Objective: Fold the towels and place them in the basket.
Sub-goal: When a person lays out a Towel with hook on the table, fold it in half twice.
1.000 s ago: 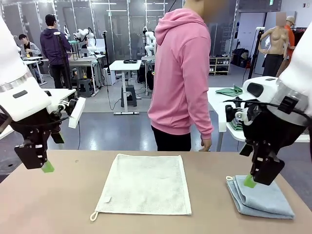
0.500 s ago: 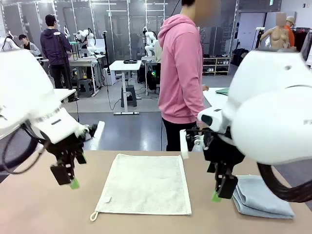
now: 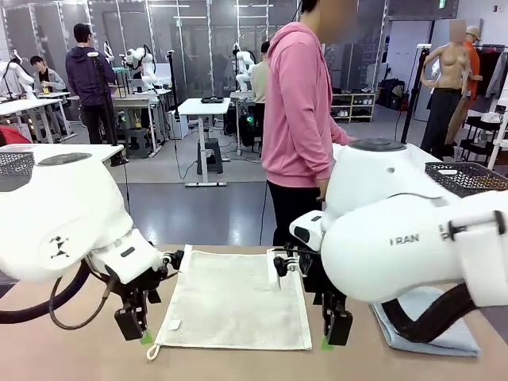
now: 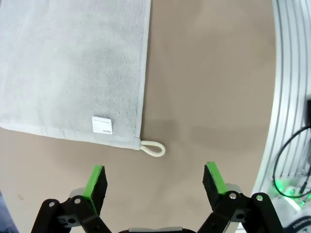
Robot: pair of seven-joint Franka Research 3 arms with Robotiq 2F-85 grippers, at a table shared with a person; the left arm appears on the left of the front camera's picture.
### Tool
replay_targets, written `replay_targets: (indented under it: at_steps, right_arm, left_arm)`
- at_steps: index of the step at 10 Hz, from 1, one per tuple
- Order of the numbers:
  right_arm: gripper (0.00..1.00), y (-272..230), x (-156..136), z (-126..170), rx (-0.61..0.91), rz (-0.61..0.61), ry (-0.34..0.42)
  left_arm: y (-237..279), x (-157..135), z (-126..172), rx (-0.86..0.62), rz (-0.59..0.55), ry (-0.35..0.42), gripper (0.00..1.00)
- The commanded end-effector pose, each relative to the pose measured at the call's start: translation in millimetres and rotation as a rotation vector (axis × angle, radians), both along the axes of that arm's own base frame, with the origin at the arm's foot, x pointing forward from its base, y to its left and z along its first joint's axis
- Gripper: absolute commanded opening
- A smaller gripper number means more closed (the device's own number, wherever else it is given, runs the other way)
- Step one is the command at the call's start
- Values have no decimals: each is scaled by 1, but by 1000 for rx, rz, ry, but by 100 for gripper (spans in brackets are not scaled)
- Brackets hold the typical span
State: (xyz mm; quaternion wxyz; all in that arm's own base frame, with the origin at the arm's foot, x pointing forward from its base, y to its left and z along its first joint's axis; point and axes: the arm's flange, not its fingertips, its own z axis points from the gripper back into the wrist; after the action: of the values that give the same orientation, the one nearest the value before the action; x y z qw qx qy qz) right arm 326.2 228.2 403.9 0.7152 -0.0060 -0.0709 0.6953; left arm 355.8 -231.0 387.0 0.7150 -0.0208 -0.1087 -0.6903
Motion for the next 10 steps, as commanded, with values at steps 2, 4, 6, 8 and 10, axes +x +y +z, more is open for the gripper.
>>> replay_targets:
  at_steps: [2, 4, 6, 8, 10]
  right_arm:
    - [100, -4, 15, -33, -2, 55, -36]
    - [100, 0, 27, -48, -16, 66, -46]
    - [100, 5, 40, -62, -10, 88, -45]
    - [100, 7, 48, -75, -8, 93, -22]
    - [100, 9, 55, -82, -26, 96, -23]
  left_arm:
    - [-5, 20, -26, 20, 10, 4, 100]
    - [-6, 32, -38, 27, 15, 18, 100]
    - [-7, 40, -51, 44, 14, 46, 100]
    - [-8, 50, -67, 73, 8, 83, 100]
    - [-5, 57, -77, 84, 18, 93, 100]
